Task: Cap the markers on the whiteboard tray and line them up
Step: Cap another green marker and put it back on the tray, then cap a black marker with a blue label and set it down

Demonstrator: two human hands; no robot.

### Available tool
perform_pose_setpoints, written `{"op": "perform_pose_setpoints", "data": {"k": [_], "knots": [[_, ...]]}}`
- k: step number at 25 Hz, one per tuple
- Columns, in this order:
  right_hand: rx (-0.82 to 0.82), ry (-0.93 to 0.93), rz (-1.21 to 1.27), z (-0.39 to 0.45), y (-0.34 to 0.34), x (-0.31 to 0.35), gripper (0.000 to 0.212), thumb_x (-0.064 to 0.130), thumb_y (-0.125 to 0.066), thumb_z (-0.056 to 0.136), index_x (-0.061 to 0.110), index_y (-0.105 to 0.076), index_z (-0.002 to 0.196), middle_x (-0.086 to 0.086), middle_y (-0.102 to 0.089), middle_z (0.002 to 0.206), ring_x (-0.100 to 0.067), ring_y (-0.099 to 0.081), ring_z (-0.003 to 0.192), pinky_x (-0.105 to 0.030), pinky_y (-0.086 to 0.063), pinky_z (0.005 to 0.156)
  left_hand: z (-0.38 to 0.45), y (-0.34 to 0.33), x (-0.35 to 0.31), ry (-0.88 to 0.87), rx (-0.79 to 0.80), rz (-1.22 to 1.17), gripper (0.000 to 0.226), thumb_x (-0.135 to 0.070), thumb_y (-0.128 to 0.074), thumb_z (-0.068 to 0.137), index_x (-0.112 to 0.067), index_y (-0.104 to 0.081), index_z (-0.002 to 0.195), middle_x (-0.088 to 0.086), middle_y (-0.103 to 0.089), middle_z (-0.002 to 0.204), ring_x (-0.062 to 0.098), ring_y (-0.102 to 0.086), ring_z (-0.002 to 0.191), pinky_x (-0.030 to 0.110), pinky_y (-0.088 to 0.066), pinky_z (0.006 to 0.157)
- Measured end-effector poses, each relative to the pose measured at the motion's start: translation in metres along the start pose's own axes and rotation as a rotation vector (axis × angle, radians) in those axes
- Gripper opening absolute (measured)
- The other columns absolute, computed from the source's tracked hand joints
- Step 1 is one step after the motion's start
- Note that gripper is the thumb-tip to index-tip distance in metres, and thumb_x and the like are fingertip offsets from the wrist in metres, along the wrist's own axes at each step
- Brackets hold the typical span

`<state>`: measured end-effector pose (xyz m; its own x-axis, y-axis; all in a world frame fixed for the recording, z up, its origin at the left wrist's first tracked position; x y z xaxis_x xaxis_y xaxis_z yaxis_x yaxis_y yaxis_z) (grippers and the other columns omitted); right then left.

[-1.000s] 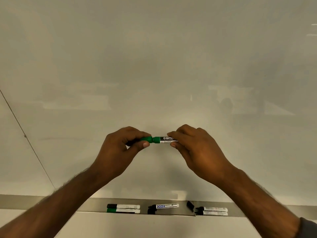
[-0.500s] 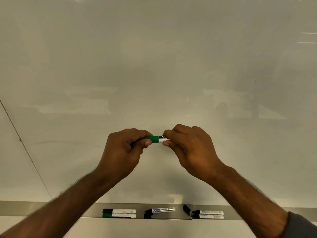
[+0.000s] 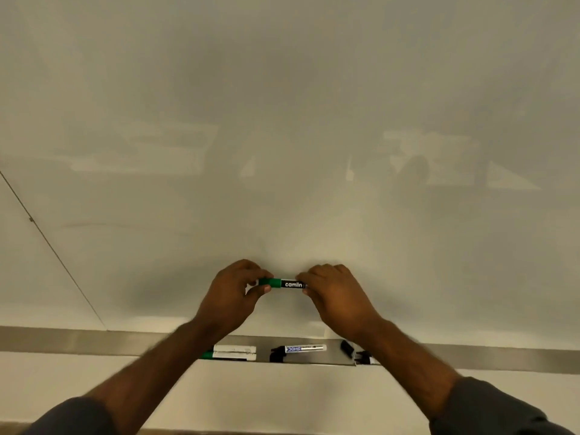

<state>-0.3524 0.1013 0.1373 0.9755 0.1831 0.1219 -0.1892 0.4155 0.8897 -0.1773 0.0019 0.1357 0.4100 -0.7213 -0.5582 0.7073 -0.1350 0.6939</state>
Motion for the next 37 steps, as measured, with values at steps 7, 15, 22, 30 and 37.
{"op": "perform_pose_setpoints", "data": {"k": [7,15,22,30,37], "knots": [[0.128,-0.169,-0.196,-0.044,-0.108,0.001,0.037,0.015,-0.077,0.063,0.023,-0.069,0.098,0.001,-0.064,0.083,-0.022,-0.059,0.081,-0.033,-0.045,0.069,-0.05,-0.084,0.065,0.185,0.112,0.092,0.016,-0.011,-0.071,0.081,-0.016,-0.074,0.096,0.003,-0.072,0.094,0.021,-0.063,0.087,0.031,-0.048,0.081],[0.386,-0.31,-0.101,-0.053,-0.166,-0.011,0.025,0.01,-0.054,0.086,0.015,-0.061,0.109,-0.008,-0.068,0.099,-0.029,-0.059,0.092,-0.04,-0.046,0.081,-0.067,-0.126,0.092,0.193,0.222,0.296,0.014,-0.012,-0.067,0.077,-0.019,-0.074,0.087,0.003,-0.074,0.084,0.025,-0.063,0.075,0.035,-0.051,0.068],[0.394,-0.297,-0.02,-0.063,-0.177,-0.024,0.014,0.011,-0.059,0.081,0.014,-0.064,0.094,-0.008,-0.066,0.09,-0.029,-0.058,0.085,-0.036,-0.045,0.071,-0.072,-0.132,0.098,0.223,0.193,0.235,0.019,-0.013,-0.068,0.081,-0.014,-0.072,0.099,0.007,-0.072,0.1,0.027,-0.063,0.09,0.04,-0.052,0.081],[0.408,-0.184,0.022,-0.086,-0.169,-0.041,0.026,0.024,-0.046,0.093,0.021,-0.061,0.114,-0.003,-0.062,0.1,-0.024,-0.049,0.098,-0.038,-0.04,0.08,-0.102,-0.156,0.083,0.099,0.413,0.307,0.028,-0.033,-0.06,0.089,-0.024,-0.063,0.114,0.0,-0.061,0.115,0.021,-0.055,0.101,0.034,-0.043,0.085],[0.493,-0.315,0.019,-0.091,-0.16,-0.05,0.022,0.021,-0.05,0.091,0.016,-0.057,0.112,-0.005,-0.056,0.113,-0.025,-0.045,0.108,-0.036,-0.037,0.09,-0.098,-0.156,0.085,0.146,0.376,0.386,0.019,-0.029,-0.052,0.093,-0.025,-0.063,0.107,-0.004,-0.065,0.106,0.018,-0.054,0.096,0.03,-0.036,0.082]]}}
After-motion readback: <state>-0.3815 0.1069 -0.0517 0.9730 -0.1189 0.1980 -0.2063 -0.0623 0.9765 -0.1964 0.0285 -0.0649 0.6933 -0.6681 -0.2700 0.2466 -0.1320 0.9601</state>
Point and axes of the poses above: each hand's wrist, its own z-axis towards the middle knuckle, its own y-axis out of the back of the hand, x = y × z, the point moved 3 cm from there along z, towards the middle knuckle
